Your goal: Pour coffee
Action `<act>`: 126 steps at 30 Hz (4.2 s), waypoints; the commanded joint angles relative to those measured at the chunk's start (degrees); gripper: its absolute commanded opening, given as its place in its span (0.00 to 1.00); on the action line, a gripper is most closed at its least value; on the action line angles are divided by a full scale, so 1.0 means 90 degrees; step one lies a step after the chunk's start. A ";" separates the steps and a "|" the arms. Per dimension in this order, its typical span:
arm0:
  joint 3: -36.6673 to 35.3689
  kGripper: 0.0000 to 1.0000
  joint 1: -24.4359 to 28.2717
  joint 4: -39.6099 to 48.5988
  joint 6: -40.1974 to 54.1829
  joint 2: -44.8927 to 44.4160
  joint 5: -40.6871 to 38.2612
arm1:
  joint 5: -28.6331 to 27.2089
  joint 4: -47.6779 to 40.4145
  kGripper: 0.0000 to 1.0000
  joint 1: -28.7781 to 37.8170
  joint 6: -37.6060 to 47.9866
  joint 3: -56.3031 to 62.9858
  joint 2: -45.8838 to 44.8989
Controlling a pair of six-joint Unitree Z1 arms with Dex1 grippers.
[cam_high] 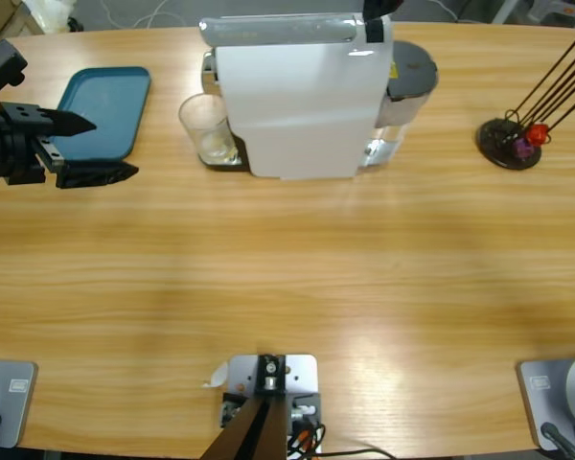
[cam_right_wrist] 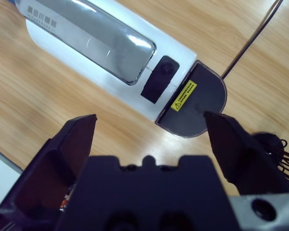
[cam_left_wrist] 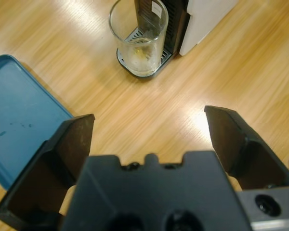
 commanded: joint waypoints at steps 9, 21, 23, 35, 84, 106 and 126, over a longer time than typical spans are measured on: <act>-0.0036 1.00 -0.0194 -0.0038 -0.0147 -0.0704 0.0089 | -0.0050 -0.1433 1.00 0.0749 0.0694 0.4460 -0.3876; -0.0003 1.00 -0.0151 -0.0046 -0.0131 -0.0438 0.0084 | 0.0370 -0.4343 1.00 0.0993 0.0246 0.8090 -0.5655; -0.0183 1.00 -0.0099 -0.0048 -0.0119 -0.0219 0.0078 | 0.0399 -0.4545 1.00 0.0993 0.0203 0.8206 -0.5690; -0.0165 1.00 -0.0077 -0.0302 -0.0100 -0.0042 -0.0358 | 0.0266 -0.5675 1.00 0.0993 -0.0974 0.8817 -0.5229; 0.0173 1.00 -0.0165 -0.0222 -0.0100 -0.0237 -0.0362 | -0.0054 -0.7298 1.00 -0.0042 -0.0176 0.9358 -0.5376; 0.0232 1.00 -0.0165 -0.0222 -0.0100 -0.0217 -0.0327 | -0.0193 -0.7371 1.00 -0.0042 -0.0162 0.9442 -0.5465; 0.0290 1.00 -0.0097 -0.0222 -0.0129 -0.0340 -0.0329 | -0.0201 -0.7386 1.00 -0.0042 -0.0164 0.9461 -0.5465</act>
